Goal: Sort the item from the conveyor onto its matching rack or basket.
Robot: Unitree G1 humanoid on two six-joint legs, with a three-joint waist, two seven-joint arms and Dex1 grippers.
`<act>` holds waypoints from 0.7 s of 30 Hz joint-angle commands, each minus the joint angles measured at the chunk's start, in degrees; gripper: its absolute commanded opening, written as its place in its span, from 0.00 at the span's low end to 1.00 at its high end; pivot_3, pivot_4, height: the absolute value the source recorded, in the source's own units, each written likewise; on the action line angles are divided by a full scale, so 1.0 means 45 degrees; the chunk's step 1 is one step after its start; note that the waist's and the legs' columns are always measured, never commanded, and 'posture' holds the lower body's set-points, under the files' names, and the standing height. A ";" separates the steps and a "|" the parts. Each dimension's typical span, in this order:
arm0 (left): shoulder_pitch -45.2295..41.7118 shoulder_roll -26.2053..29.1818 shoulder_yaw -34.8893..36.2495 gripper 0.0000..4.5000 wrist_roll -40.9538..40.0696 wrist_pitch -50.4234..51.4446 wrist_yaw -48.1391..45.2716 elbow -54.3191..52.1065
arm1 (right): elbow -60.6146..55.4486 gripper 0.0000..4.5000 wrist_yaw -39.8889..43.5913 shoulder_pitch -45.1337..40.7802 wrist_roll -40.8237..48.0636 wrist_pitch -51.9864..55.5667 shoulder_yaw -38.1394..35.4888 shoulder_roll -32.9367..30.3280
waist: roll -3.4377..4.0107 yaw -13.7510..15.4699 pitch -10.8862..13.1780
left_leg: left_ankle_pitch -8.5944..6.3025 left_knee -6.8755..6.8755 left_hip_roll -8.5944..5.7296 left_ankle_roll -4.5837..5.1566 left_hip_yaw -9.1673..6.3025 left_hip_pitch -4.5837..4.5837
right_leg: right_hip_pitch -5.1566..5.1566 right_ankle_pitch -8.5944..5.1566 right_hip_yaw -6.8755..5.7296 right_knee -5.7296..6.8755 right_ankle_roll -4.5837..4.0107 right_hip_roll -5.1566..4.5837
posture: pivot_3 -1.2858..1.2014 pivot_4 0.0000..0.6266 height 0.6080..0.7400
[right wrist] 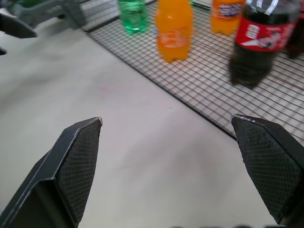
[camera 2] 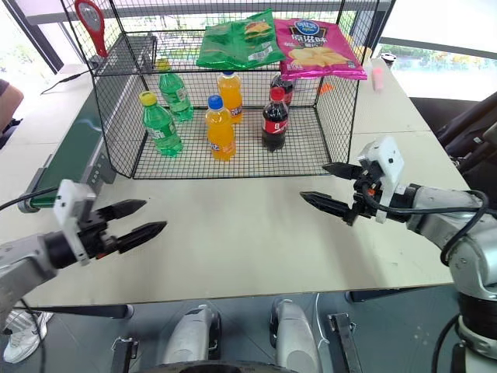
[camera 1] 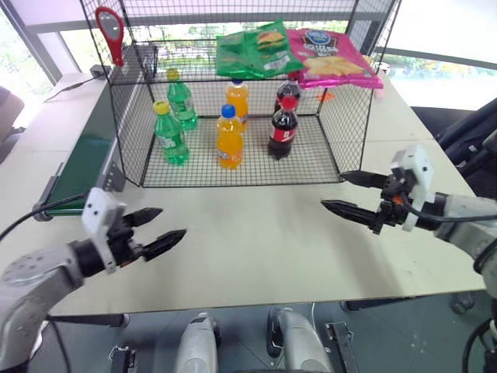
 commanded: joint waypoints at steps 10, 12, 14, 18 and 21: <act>-0.0153 -0.0072 0.0074 0.99 0.0036 -0.0462 0.0578 -0.0245 | -0.0150 1.00 -0.0168 -0.0877 0.0133 -0.0173 0.0844 0.0145 | 0.0007 0.0008 0.0005 | -0.0008 -0.0005 -0.0005 0.0008 0.0003 -0.0028 | 0.0008 0.0012 0.0000 -0.0038 -0.0002 0.0005 | 0.52 0.24 1.00; -0.0158 -0.0018 -0.0214 0.99 0.0894 -0.0825 0.0961 -0.0258 | 0.0038 1.00 -0.0241 -0.1047 0.0030 -0.0272 0.0973 0.0254 | 0.0007 0.0007 0.0005 | -0.0008 -0.0023 -0.0005 0.0009 -0.0001 -0.0024 | 0.0007 0.0038 0.0000 -0.0034 -0.0044 0.0010 | 0.52 0.24 1.00; -0.0334 -0.0144 -0.0436 0.99 0.1581 -0.0930 0.1806 -0.0369 | 0.0149 1.00 -0.0296 -0.1176 -0.0103 -0.0362 0.1128 0.0351 | 0.0007 0.0005 0.0005 | -0.0008 -0.0024 -0.0004 0.0009 -0.0004 -0.0022 | 0.0007 0.0041 -0.0001 -0.0032 -0.0048 0.0015 | 0.52 0.24 1.00; -0.0623 -0.0199 -0.0761 0.99 0.1714 -0.0652 0.2418 -0.0605 | 0.0272 1.00 -0.0341 -0.1301 -0.0229 -0.0469 0.1310 0.0494 | 0.0006 0.0002 0.0004 | -0.0007 -0.0016 -0.0004 0.0009 -0.0003 -0.0021 | 0.0010 0.0046 0.0000 -0.0032 -0.0049 0.0014 | 0.52 0.24 1.00; -0.0618 -0.0194 -0.0505 0.99 0.0899 -0.0655 0.1812 -0.0745 | 0.0432 1.00 -0.0463 -0.1440 -0.0516 -0.0677 0.1574 0.0660 | 0.0006 0.0000 0.0004 | -0.0007 -0.0015 -0.0004 0.0009 -0.0002 -0.0021 | 0.0012 0.0051 0.0000 -0.0032 -0.0050 0.0014 | 0.52 0.24 1.00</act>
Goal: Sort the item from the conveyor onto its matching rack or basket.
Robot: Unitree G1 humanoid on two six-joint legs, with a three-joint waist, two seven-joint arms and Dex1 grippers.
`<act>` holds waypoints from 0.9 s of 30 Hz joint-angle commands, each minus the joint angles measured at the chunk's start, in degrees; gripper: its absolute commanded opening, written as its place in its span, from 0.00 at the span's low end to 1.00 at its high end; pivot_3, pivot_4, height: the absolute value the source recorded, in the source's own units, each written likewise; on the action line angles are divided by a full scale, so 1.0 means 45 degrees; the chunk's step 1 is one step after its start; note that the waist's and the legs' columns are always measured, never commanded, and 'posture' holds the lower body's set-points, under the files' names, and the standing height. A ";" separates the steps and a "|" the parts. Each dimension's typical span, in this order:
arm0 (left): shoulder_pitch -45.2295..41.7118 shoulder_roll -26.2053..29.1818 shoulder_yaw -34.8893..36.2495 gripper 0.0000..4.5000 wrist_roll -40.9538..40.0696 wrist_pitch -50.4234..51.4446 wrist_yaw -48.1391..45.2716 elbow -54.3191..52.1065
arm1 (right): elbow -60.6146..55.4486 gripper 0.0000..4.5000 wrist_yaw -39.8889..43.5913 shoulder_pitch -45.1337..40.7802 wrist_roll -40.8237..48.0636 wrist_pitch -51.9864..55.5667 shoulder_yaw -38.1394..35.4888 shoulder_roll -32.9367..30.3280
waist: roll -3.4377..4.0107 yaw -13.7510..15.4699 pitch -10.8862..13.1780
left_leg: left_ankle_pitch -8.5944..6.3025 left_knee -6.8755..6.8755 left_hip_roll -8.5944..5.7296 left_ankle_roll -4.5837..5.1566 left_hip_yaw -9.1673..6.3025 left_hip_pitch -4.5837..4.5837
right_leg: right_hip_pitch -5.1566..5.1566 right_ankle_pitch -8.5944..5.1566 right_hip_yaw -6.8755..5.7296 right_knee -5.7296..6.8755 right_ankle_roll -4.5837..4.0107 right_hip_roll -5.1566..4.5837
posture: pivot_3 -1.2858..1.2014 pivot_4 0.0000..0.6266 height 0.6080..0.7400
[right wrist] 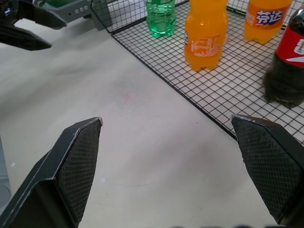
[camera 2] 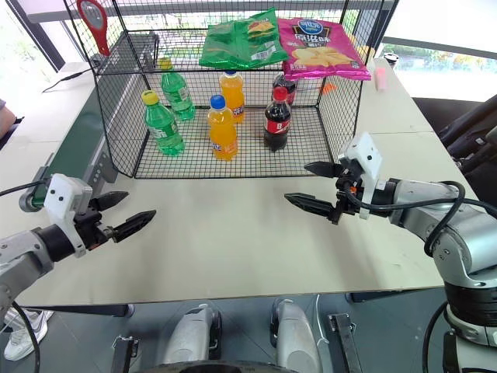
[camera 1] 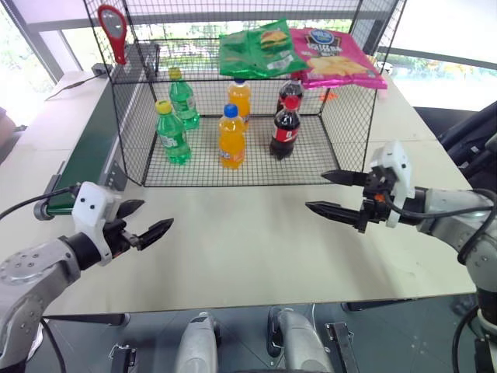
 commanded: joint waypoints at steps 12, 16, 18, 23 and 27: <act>-0.0329 0.0089 0.0451 0.99 -0.1430 -0.0007 -0.0762 -0.0081 | 0.0068 1.00 -0.0139 -0.0337 -0.0236 -0.0377 -0.0058 0.0268 | 0.0000 0.0001 0.0000 | 0.0001 0.0009 -0.0001 0.0001 -0.0001 0.0005 | 0.0005 0.0002 0.0000 0.0014 0.0002 0.0001 | 0.52 0.24 1.00; -0.0350 0.0015 0.0379 0.99 -0.1516 -0.0011 -0.0775 -0.0081 | 0.0081 1.00 -0.0113 -0.0341 -0.0261 -0.0396 -0.0062 0.0255 | 0.0000 0.0002 0.0000 | 0.0001 0.0009 -0.0001 0.0001 -0.0001 0.0005 | 0.0005 0.0003 0.0000 0.0015 0.0003 0.0001 | 0.52 0.24 1.00; -0.0357 0.0016 0.0349 0.99 -0.1532 -0.0017 -0.0792 -0.0077 | 0.0091 1.00 -0.0117 -0.0372 -0.0278 -0.0401 -0.0041 0.0261 | -0.0001 0.0001 0.0000 | 0.0002 0.0009 -0.0001 0.0002 -0.0001 0.0006 | 0.0006 0.0004 0.0000 0.0016 0.0003 0.0001 | 0.52 0.24 1.00; -0.0444 0.0039 0.0296 0.99 -0.1630 -0.0013 -0.0792 -0.0046 | 0.0097 1.00 -0.0118 -0.0415 -0.0378 -0.0465 0.0090 0.0300 | -0.0001 0.0006 0.0000 | 0.0002 0.0017 -0.0001 0.0002 -0.0001 0.0007 | 0.0011 0.0006 0.0000 0.0018 0.0005 0.0001 | 0.52 0.24 1.00; -0.0521 0.0022 0.0255 0.99 -0.1642 -0.0009 -0.0797 -0.0007 | 0.0188 1.00 -0.0059 -0.0469 -0.0441 -0.0542 0.0128 0.0260 | 0.0000 0.0002 0.0000 | 0.0002 0.0021 -0.0001 0.0002 -0.0001 0.0009 | 0.0014 0.0008 0.0000 0.0021 0.0007 0.0001 | 0.52 0.24 1.00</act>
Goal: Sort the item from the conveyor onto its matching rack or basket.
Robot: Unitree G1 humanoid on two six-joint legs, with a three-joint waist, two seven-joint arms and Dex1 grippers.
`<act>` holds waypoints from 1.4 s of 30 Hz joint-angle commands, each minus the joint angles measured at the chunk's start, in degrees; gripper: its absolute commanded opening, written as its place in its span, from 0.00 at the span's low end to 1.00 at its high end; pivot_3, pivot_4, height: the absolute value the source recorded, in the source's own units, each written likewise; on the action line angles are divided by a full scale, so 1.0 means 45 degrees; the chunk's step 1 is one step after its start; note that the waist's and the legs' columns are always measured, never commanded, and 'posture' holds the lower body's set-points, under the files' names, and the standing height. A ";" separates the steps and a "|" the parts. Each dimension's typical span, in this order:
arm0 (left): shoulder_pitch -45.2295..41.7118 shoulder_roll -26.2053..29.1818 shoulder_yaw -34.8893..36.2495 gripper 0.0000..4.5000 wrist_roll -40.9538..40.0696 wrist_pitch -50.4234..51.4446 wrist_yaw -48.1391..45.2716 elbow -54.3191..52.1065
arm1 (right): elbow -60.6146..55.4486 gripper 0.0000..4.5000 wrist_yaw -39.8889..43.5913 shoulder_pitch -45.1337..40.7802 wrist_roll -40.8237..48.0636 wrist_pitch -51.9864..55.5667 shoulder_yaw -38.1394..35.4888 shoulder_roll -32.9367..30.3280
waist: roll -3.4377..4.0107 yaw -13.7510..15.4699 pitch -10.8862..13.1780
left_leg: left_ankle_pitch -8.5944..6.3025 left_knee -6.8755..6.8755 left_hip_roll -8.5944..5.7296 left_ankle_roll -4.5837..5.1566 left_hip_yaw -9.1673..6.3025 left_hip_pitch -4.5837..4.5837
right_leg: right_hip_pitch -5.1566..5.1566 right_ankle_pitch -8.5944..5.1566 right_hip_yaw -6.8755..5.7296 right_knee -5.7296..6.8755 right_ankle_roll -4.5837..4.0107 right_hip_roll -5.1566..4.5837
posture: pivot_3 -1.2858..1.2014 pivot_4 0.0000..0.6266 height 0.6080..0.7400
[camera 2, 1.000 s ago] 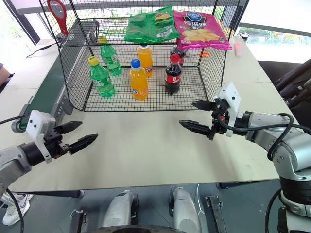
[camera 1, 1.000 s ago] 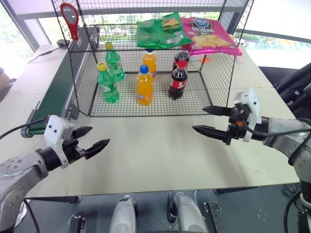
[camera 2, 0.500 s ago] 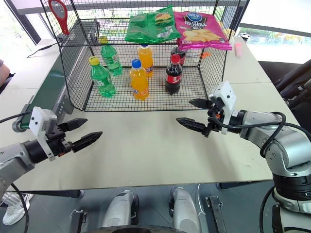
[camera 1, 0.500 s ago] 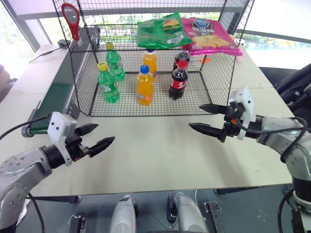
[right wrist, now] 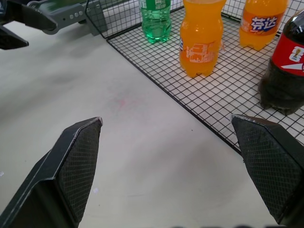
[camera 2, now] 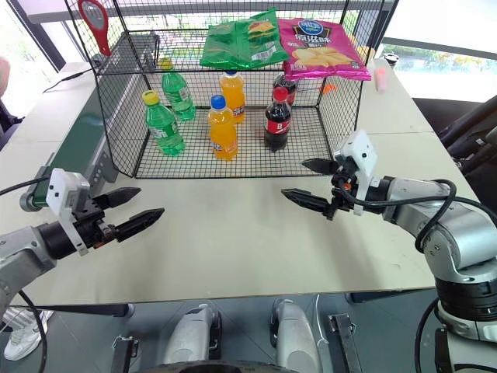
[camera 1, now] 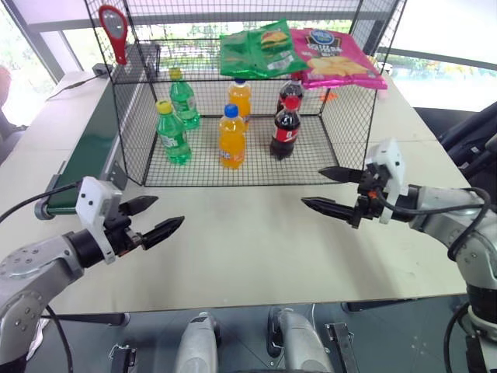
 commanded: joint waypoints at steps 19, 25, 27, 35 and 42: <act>-0.0737 0.0225 -0.0391 0.99 0.0151 -0.0184 -0.0116 0.0261 | -0.0105 1.00 0.0055 0.0216 -0.0158 -0.0582 -0.0376 0.0012 | 0.0000 0.0002 -0.0001 | 0.0001 0.0013 -0.0001 0.0001 -0.0002 0.0008 | 0.0013 0.0006 0.0001 0.0008 0.0007 0.0001 | 0.52 0.24 1.00; -0.0941 0.0215 -0.0508 0.99 -0.0007 -0.0146 -0.0119 0.0133 | 0.0005 1.00 0.0115 0.0318 -0.0282 -0.0737 -0.0333 -0.0016 | 0.0000 0.0007 -0.0001 | 0.0001 0.0018 -0.0002 0.0001 -0.0002 0.0009 | 0.0017 0.0008 0.0002 0.0008 0.0009 0.0001 | 0.52 0.24 1.00; -0.1050 0.0205 -0.0467 0.99 -0.0150 -0.0099 -0.0060 0.0037 | 0.0078 1.00 0.0145 0.0313 -0.0325 -0.0792 -0.0283 -0.0008 | -0.0001 0.0008 -0.0001 | 0.0002 0.0019 -0.0001 0.0001 -0.0003 0.0009 | 0.0018 0.0008 0.0002 0.0009 0.0010 0.0001 | 0.52 0.24 1.00; -0.1522 0.0738 0.0374 0.99 -0.1118 0.0377 0.0120 -0.0225 | 0.0269 1.00 0.0210 0.0077 -0.0455 -0.0824 -0.0031 0.0044 | 0.0000 0.0002 -0.0002 | 0.0002 0.0024 -0.0002 0.0000 -0.0005 0.0013 | 0.0023 0.0011 0.0002 0.0015 0.0013 0.0002 | 0.52 0.24 1.00; 0.1781 0.3538 0.4836 0.99 0.1494 0.0116 -0.2296 0.0644 | 0.1299 1.00 0.1205 -0.0088 -0.0791 -0.1278 -0.0124 -0.0417 | 0.0020 -0.0104 0.0004 | 0.0002 0.0017 0.0002 0.0000 0.0002 0.0019 | 0.0009 0.0008 0.0004 0.0015 0.0011 0.0009 | 0.52 0.24 1.00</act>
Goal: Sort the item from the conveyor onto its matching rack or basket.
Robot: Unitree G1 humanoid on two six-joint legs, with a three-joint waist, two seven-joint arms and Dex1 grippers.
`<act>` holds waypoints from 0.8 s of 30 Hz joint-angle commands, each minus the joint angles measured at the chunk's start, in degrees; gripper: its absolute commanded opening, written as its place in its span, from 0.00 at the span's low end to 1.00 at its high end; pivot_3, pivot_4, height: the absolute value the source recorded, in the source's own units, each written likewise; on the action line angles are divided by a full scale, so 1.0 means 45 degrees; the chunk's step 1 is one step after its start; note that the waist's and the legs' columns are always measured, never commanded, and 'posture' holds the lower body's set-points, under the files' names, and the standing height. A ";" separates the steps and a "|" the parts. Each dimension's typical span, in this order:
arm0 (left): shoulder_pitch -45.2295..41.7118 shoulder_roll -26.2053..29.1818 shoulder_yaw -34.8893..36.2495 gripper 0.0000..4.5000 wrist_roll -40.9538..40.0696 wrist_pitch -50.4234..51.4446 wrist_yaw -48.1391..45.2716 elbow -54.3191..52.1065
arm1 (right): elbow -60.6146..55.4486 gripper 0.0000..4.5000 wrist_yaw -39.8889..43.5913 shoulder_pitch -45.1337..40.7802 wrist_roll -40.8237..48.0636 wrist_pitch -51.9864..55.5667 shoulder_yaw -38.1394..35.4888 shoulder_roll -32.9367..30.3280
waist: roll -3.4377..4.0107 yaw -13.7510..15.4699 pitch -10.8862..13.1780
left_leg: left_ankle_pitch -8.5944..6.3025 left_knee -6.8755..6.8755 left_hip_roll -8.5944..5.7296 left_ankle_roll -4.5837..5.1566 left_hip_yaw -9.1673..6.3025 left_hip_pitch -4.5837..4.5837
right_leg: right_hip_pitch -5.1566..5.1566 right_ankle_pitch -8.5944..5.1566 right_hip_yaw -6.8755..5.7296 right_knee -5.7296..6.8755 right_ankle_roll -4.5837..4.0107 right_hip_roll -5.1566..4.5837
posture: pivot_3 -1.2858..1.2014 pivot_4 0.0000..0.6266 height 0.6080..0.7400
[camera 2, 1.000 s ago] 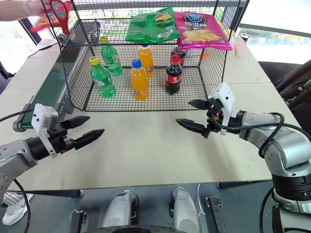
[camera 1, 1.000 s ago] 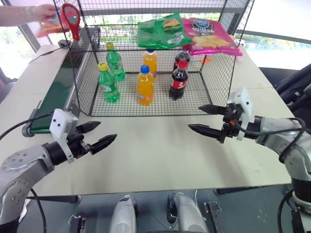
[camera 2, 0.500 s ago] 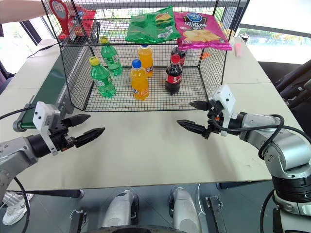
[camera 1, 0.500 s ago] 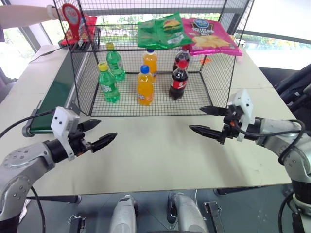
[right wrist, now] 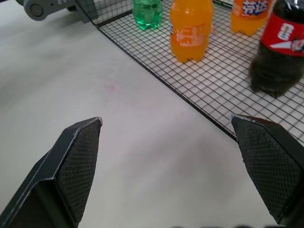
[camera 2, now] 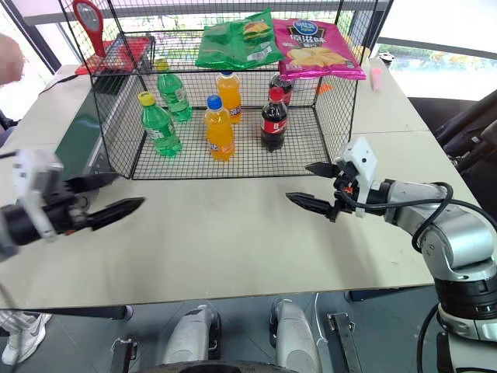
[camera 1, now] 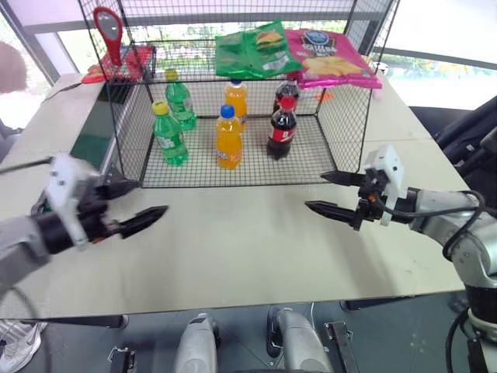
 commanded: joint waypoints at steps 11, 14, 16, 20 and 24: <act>0.2273 0.1895 0.0994 0.99 1.1056 -1.1145 -0.0360 0.5270 | -0.2790 1.00 -0.0185 -0.0977 0.1393 0.1161 0.1091 0.0893 | 0.0028 0.0133 0.0007 | -0.0002 -0.0008 0.0012 -0.0011 0.0018 -0.0017 | -0.0031 0.0021 -0.0003 -0.0008 -0.0037 -0.0013 | 0.52 0.24 1.00; 0.1579 0.1854 0.0219 0.99 1.2022 -1.2659 0.0381 0.6128 | -0.3300 1.00 -0.0651 -0.1213 0.1663 0.1382 0.0877 0.0947 | 0.0029 0.0120 0.0008 | -0.0002 -0.0026 0.0013 -0.0011 0.0036 -0.0030 | -0.0043 0.0021 -0.0002 -0.0020 -0.0034 -0.0020 | 0.52 0.24 1.00; 0.1135 0.1768 -0.0308 0.99 1.2388 -1.3330 0.0661 0.6681 | -0.3475 1.00 -0.0807 -0.1438 0.1878 0.1529 0.0697 0.0874 | 0.0025 0.0111 0.0006 | -0.0002 -0.0024 0.0013 -0.0011 0.0052 -0.0032 | -0.0046 0.0024 0.0001 -0.0022 -0.0033 -0.0027 | 0.52 0.24 1.00; 0.0104 0.1332 -0.1608 0.99 1.3000 -1.4385 0.1515 0.7714 | -0.3758 1.00 -0.1005 -0.1682 0.2164 0.1720 0.0555 0.0733 | 0.0028 0.0117 0.0006 | -0.0001 -0.0022 0.0017 -0.0010 0.0063 -0.0024 | -0.0048 0.0026 0.0004 -0.0010 -0.0031 -0.0027 | 0.52 0.24 1.00; -0.0765 0.0912 -0.2265 0.99 1.3696 -1.5200 0.2665 0.8604 | -0.3827 1.00 -0.1170 -0.1487 0.2047 0.1705 0.0660 0.0682 | 0.0022 0.0112 0.0002 | -0.0001 -0.0025 0.0028 -0.0009 0.0064 -0.0022 | -0.0050 0.0027 0.0003 -0.0004 -0.0030 -0.0016 | 0.52 0.24 1.00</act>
